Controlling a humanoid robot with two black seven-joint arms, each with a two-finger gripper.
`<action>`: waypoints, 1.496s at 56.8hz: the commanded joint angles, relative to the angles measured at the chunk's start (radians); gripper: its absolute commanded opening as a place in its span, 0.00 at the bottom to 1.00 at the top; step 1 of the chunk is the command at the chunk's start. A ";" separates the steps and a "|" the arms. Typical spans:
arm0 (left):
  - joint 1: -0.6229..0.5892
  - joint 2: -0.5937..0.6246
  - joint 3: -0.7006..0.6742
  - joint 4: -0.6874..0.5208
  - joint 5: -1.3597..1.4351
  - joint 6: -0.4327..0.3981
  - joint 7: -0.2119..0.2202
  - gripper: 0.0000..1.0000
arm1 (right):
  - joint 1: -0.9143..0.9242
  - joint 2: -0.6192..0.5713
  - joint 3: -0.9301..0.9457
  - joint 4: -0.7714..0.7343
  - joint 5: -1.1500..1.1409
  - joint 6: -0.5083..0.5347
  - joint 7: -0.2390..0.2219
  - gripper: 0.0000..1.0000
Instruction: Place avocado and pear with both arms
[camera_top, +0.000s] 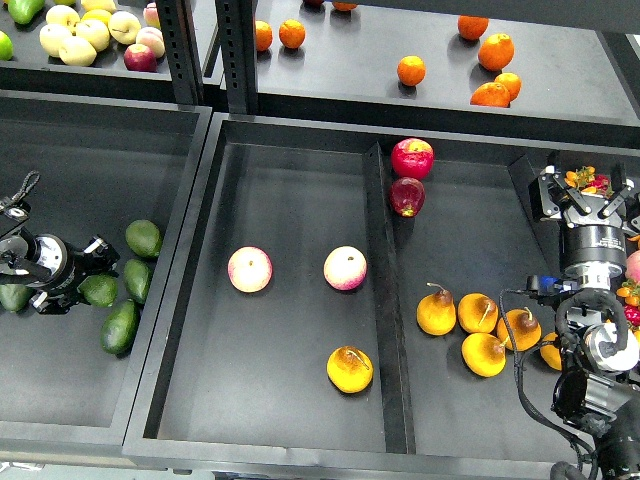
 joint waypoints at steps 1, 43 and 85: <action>0.013 -0.002 -0.006 0.021 0.001 0.000 0.000 0.53 | -0.004 0.000 0.000 0.002 0.002 0.001 0.000 1.00; 0.099 -0.009 -0.029 0.062 0.007 0.000 0.000 0.59 | -0.001 0.000 0.000 0.002 0.002 0.001 0.000 1.00; 0.102 -0.023 -0.027 0.061 0.005 0.000 0.000 0.74 | 0.004 0.000 -0.002 0.001 0.002 0.001 0.000 1.00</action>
